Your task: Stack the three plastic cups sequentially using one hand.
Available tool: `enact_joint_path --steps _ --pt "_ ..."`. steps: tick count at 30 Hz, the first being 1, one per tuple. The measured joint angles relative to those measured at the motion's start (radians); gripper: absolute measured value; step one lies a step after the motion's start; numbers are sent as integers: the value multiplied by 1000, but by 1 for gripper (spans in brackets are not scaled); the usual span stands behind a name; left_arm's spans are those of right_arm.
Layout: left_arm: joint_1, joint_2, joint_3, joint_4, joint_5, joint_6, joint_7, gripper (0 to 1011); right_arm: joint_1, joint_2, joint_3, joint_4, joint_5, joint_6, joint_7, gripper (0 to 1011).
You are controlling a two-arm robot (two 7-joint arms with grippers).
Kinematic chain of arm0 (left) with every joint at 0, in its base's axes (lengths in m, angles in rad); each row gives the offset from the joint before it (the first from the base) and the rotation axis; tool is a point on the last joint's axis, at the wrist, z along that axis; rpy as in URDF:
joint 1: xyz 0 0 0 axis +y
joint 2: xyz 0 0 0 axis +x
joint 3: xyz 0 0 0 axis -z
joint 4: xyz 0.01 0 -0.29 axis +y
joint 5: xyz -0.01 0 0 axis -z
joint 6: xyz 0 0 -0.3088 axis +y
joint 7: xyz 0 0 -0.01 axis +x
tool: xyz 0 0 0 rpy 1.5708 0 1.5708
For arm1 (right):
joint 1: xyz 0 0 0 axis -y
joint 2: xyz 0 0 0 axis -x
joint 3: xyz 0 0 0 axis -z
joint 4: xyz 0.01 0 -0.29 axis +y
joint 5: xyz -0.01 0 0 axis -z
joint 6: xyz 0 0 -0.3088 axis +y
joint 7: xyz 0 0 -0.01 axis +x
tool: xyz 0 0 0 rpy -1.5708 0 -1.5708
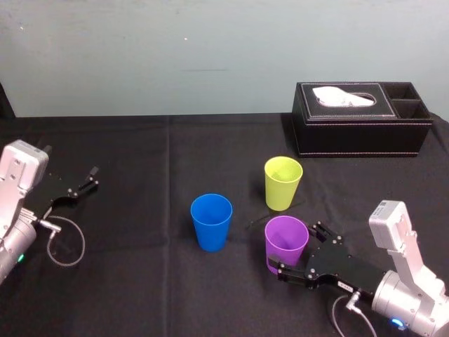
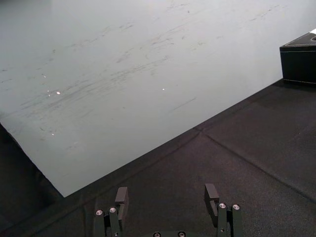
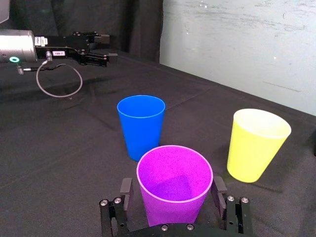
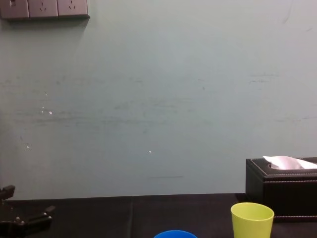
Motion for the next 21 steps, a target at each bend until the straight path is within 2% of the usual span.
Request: enact_joint_path --steps 8,15,21 --pt "0 0 0 0 0 0 0 1010 -2 1 1 -2 0 -2 -1 973" --pt "0 0 0 0 0 0 0 1010 -3 1 2 -3 0 -3 -2 795" --pt "0 0 0 0 0 0 0 1010 -4 2 2 -4 0 -4 -2 746"
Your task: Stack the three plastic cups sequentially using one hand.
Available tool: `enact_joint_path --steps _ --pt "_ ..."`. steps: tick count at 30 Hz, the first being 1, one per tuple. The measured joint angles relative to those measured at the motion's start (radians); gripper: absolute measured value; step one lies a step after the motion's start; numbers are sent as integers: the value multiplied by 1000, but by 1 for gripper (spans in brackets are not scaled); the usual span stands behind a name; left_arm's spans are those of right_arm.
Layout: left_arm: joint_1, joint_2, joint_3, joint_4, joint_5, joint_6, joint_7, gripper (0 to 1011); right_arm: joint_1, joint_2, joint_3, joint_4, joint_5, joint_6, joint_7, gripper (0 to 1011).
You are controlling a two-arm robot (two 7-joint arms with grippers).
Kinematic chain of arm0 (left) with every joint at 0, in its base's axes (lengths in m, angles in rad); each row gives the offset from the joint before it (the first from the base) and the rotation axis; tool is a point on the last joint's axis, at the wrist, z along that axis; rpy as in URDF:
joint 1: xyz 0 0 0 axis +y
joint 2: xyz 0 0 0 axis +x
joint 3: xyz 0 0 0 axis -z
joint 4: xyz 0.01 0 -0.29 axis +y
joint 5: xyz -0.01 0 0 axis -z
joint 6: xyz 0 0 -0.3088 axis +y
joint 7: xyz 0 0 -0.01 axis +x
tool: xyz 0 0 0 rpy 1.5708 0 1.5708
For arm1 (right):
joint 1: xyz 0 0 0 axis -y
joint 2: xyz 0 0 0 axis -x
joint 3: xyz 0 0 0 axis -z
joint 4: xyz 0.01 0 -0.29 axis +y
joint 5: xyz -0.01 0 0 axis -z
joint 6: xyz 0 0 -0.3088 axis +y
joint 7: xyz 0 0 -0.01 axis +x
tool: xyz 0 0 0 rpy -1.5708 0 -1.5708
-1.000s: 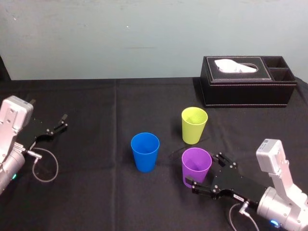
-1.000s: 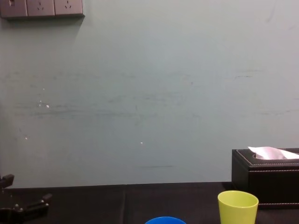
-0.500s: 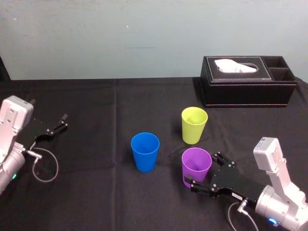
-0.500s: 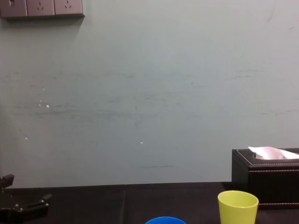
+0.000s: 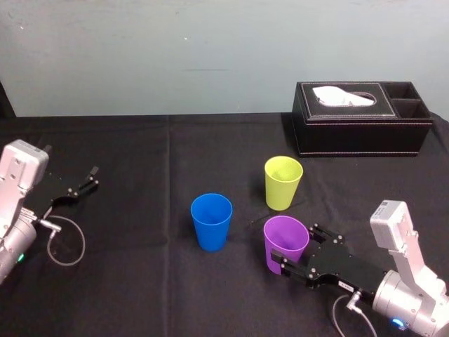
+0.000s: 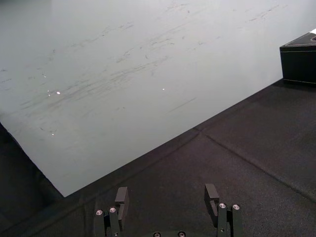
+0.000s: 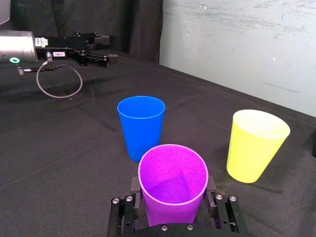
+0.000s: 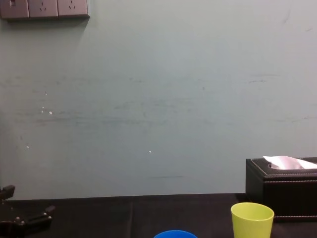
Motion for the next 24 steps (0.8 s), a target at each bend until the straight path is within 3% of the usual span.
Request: enact_joint_path --steps 24 --pt "0 0 0 0 0 0 0 1010 -10 5 13 -27 4 10 -18 724"
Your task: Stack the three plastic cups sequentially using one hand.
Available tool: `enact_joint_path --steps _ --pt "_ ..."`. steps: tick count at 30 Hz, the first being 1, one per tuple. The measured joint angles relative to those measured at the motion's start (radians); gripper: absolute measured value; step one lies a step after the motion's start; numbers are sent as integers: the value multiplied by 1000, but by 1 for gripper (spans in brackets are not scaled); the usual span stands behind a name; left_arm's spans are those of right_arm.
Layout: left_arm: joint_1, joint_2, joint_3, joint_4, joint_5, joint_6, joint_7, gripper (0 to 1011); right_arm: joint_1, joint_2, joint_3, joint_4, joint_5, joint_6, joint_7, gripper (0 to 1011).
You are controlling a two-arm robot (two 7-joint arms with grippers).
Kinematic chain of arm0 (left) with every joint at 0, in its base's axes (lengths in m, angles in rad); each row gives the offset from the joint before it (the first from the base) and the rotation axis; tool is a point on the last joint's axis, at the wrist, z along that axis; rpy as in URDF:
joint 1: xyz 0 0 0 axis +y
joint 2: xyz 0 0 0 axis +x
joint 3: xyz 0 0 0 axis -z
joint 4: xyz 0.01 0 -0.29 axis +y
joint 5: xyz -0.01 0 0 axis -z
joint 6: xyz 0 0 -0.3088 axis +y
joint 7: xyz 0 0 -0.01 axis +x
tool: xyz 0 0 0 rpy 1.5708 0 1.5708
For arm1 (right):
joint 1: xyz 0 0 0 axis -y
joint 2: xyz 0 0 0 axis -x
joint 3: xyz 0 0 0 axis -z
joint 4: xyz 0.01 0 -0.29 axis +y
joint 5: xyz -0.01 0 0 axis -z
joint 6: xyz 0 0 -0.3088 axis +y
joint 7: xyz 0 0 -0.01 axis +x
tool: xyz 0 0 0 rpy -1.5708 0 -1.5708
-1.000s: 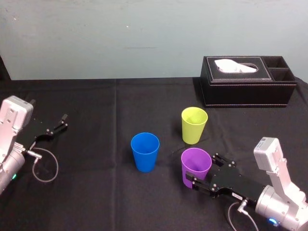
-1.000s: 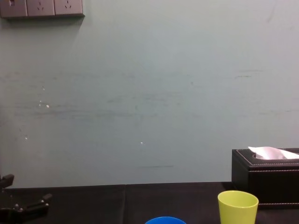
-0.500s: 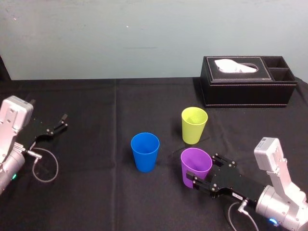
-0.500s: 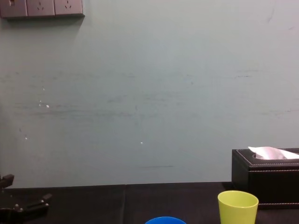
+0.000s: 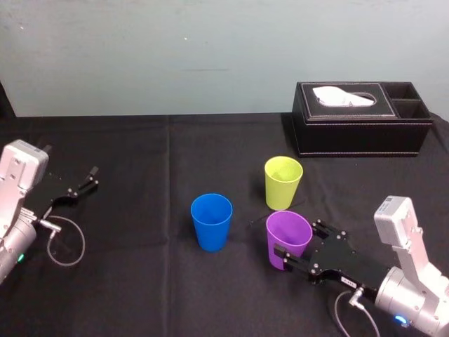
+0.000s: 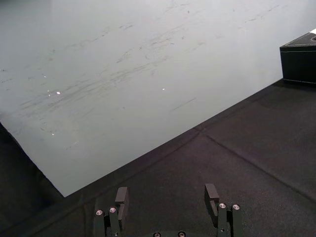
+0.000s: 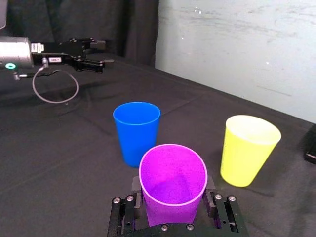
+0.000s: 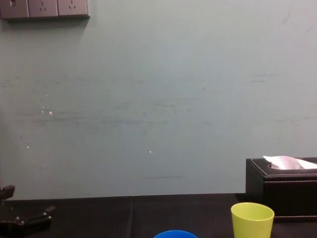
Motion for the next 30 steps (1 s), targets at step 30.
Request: enact_joint_path --steps 30 --pt "0 0 0 0 0 0 0 1010 76 3 103 -190 45 206 -129 724"
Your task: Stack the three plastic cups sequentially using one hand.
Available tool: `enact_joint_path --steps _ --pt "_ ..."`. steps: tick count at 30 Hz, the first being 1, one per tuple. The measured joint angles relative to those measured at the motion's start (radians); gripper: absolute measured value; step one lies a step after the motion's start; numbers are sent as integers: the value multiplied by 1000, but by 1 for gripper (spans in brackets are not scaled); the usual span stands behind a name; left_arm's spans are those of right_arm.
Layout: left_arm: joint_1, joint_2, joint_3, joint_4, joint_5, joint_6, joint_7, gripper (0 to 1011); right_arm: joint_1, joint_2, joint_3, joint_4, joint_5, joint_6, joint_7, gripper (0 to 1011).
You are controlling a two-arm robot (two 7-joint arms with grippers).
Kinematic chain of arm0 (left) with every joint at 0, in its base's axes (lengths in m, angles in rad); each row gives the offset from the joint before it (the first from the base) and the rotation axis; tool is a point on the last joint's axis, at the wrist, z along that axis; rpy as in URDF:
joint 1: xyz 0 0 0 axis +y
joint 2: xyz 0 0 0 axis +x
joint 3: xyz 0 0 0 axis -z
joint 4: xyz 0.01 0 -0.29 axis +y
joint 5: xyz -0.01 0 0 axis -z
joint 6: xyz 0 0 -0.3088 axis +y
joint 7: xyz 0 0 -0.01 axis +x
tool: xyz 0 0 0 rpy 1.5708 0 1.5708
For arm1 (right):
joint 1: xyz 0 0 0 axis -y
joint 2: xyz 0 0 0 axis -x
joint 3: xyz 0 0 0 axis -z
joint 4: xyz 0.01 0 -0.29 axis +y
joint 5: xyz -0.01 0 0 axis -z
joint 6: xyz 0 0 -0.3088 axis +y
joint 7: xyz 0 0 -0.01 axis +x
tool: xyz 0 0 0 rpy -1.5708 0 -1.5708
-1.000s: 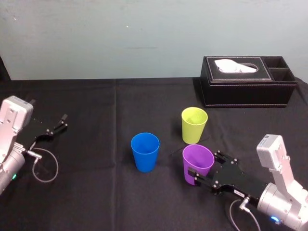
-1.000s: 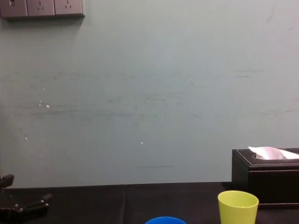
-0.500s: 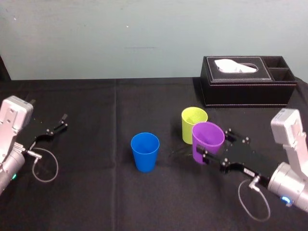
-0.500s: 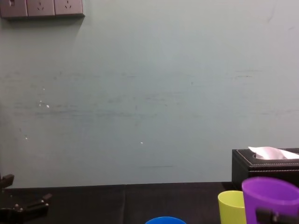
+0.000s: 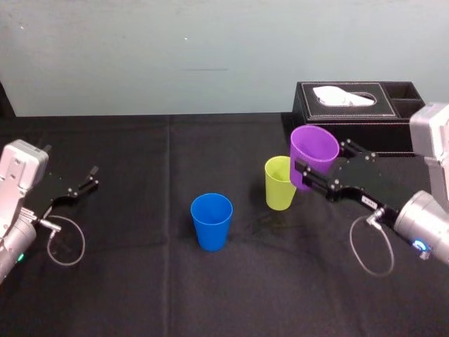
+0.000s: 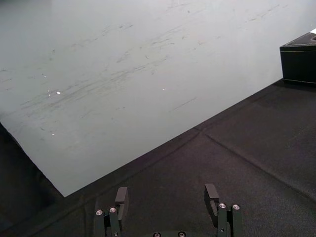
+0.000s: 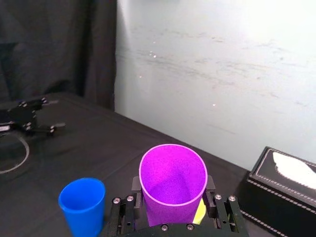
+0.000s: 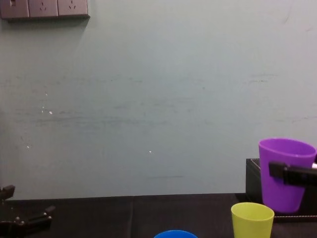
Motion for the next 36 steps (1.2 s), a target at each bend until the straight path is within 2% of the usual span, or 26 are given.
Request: enact_joint_path --steps 7,13,21,29,36 --pt "0 0 0 0 0 0 0 1010 42 -21 -12 25 -18 20 -21 724" --pt "0 0 0 0 0 0 0 1010 88 -39 -46 67 -68 24 -28 724" --pt "0 0 0 0 0 0 0 1010 126 -64 -70 121 -100 24 -22 724" --pt "0 0 0 0 0 0 0 1010 162 -89 -88 169 -120 21 -9 724" --pt "0 0 0 0 0 0 0 1010 180 -104 -97 186 -131 24 -7 724"
